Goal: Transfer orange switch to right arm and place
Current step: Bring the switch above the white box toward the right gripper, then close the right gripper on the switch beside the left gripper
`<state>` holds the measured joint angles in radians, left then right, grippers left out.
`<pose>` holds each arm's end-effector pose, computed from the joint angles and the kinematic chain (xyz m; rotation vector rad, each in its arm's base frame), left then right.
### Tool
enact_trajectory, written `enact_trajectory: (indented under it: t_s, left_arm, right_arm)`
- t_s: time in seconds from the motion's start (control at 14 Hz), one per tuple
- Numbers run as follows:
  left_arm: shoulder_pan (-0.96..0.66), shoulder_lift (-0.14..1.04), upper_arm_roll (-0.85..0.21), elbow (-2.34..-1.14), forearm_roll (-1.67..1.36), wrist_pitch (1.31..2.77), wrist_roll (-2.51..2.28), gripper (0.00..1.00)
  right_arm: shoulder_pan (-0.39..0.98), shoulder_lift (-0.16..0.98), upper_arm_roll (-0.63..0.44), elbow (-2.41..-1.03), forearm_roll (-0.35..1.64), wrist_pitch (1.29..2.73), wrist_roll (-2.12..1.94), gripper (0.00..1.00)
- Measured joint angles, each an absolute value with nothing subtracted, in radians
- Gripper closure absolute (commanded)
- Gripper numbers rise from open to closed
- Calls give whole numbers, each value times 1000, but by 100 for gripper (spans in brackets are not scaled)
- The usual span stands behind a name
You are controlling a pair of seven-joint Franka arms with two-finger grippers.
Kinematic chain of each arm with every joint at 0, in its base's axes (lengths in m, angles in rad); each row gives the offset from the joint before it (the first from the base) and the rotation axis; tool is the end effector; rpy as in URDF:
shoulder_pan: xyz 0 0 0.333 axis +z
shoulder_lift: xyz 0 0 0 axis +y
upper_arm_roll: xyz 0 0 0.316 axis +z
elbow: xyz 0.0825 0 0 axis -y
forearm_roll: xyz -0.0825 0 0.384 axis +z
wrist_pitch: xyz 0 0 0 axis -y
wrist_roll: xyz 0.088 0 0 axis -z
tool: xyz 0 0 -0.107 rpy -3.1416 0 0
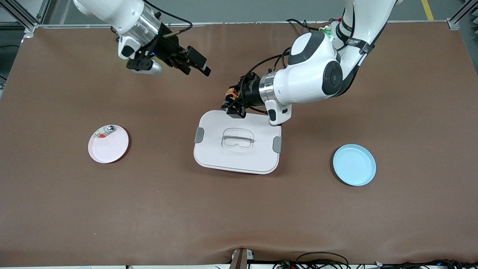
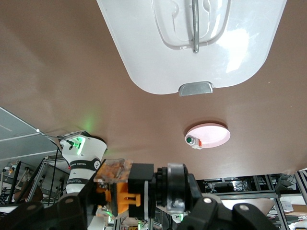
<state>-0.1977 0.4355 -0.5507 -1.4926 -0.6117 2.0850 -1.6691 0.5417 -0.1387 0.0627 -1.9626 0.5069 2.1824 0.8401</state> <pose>0.5333 -0.4471 0.4874 2.0633 1.4827 -0.8816 0.4427 0.3297 0.5760 -2.5033 0.5786 0.0481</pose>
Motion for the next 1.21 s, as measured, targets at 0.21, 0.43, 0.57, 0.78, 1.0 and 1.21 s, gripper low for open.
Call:
enact_trajectory:
  t_s: [0.21, 0.43, 0.57, 0.78, 1.0, 1.21]
  left_arm:
    - [-200, 436, -551, -1491, -612, 2095, -1669, 100]
    - [-215, 440, -551, -1488, -612, 2104, -1669, 100]
    - [-225, 441, -551, -1487, -612, 2110, -1669, 100]
    - [-227, 444, -550, -1487, -612, 2111, -1669, 100]
    - [-227, 450, -547, -1487, -611, 2111, -1669, 100]
    - [-227, 454, -546, -1487, -611, 2111, -1669, 100]
  right_arm:
    - [578, -93, 64, -1962, 511, 2253, 840, 0]
    - [599, -61, 65, -1946, 511, 2279, 840, 0]
    - [608, -41, 65, -1929, 511, 2293, 840, 0]
    - [634, -13, 66, -1922, 511, 2334, 838, 0]
    - [637, -2, 64, -1921, 510, 2346, 806, 0]
    - [637, 5, 62, -1920, 510, 2349, 792, 0]
